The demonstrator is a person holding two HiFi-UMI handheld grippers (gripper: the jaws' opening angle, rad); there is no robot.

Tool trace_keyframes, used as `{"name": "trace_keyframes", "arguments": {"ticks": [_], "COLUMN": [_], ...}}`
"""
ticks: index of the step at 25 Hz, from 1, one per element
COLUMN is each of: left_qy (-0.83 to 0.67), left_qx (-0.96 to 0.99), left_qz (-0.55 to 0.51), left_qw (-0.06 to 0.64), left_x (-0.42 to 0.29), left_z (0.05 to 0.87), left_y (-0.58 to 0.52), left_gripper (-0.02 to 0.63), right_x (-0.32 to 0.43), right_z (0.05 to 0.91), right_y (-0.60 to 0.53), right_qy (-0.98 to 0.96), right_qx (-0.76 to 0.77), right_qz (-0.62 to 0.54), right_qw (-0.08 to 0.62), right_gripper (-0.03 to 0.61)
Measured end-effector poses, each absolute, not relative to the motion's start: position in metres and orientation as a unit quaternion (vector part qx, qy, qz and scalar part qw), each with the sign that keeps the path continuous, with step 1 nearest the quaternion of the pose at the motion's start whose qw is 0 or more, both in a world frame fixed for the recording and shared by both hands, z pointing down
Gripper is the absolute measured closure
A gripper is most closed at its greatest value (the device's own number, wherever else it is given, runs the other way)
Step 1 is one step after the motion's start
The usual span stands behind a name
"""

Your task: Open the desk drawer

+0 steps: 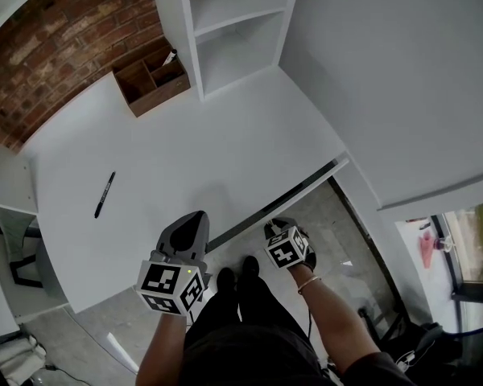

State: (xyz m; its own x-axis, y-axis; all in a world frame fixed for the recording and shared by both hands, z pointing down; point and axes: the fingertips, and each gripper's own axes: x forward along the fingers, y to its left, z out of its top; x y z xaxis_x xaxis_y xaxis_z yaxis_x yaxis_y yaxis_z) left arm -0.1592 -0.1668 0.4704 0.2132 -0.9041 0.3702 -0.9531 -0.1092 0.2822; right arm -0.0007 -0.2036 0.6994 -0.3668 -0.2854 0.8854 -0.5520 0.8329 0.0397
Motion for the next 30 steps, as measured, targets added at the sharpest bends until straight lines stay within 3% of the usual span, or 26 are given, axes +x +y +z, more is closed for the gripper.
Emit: {"name": "trace_keyframes", "arguments": {"ticks": [30], "left_qy": [-0.546], "left_qx": [0.800], "left_qz": [0.078], "left_qw": [0.235], "left_x": [-0.105], "left_z": [0.479], "left_y": [-0.136], "left_gripper": [0.606], "right_x": [0.080], "right_z": [0.699], "right_y": [-0.137], "right_qy": [-0.786], "right_qx": [0.328], "right_qz": [0.151], "right_qw": [0.502], "right_gripper": [0.506]}}
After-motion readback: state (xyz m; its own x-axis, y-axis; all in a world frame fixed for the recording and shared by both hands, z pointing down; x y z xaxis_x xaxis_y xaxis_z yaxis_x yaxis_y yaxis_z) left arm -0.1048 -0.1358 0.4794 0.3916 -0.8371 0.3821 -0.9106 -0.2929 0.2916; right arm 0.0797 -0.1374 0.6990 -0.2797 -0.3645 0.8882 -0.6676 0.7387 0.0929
